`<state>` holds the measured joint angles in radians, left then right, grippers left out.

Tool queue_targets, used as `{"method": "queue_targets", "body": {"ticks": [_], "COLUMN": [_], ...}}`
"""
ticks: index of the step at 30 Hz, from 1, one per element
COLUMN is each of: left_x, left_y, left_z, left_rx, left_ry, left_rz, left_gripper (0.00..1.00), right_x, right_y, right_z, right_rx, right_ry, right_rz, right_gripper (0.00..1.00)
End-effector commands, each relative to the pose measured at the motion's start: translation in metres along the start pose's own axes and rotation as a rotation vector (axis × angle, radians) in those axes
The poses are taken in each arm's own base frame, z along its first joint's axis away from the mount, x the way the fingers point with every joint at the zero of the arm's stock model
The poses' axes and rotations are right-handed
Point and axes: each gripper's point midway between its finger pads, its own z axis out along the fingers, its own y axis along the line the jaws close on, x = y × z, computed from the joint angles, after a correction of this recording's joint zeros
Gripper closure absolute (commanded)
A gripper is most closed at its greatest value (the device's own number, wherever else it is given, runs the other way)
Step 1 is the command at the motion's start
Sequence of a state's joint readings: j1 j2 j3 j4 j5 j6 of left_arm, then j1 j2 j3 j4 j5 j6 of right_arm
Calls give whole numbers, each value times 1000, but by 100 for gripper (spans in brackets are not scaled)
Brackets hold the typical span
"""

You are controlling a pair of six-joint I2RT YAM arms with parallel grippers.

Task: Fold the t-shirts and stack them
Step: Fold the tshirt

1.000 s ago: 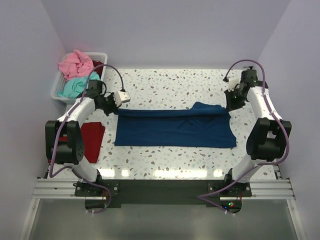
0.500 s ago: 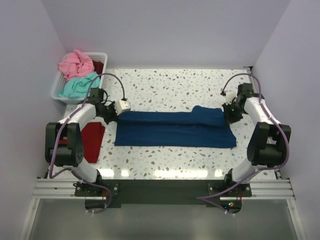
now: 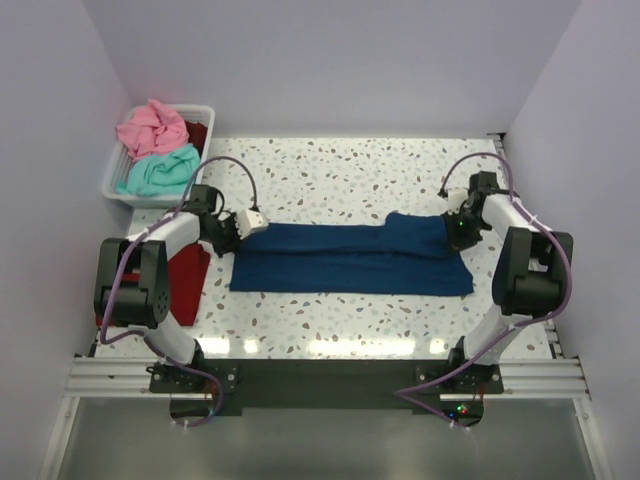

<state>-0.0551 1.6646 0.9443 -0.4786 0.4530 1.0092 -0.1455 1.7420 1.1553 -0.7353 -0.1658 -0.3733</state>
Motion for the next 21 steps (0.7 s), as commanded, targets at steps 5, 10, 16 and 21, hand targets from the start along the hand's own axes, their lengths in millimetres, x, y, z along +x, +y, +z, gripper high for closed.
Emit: {"method": "queue_targets", "body": {"ticks": [5, 10, 16, 21], "left_x": [-12, -31, -31, -21], "left_y": [17, 23, 18, 4], "left_z": [-7, -26, -30, -21], "left_rx": [-44, -55, -37, -7], "left_ry": [-6, -43, -39, -16], "left_rz": [3, 16, 27, 26], "left_gripper": [100, 100, 100, 100], "right_x": [-37, -50, -42, -31], "right_y": [-17, -23, -32, -30], "right_z": [-25, -44, -40, -29], "right_rx": [63, 87, 110, 94], "right_ry": [-92, -120, -94, -65], "right_rz": [-3, -23, -39, -33], "right_gripper": [100, 100, 100, 100]}}
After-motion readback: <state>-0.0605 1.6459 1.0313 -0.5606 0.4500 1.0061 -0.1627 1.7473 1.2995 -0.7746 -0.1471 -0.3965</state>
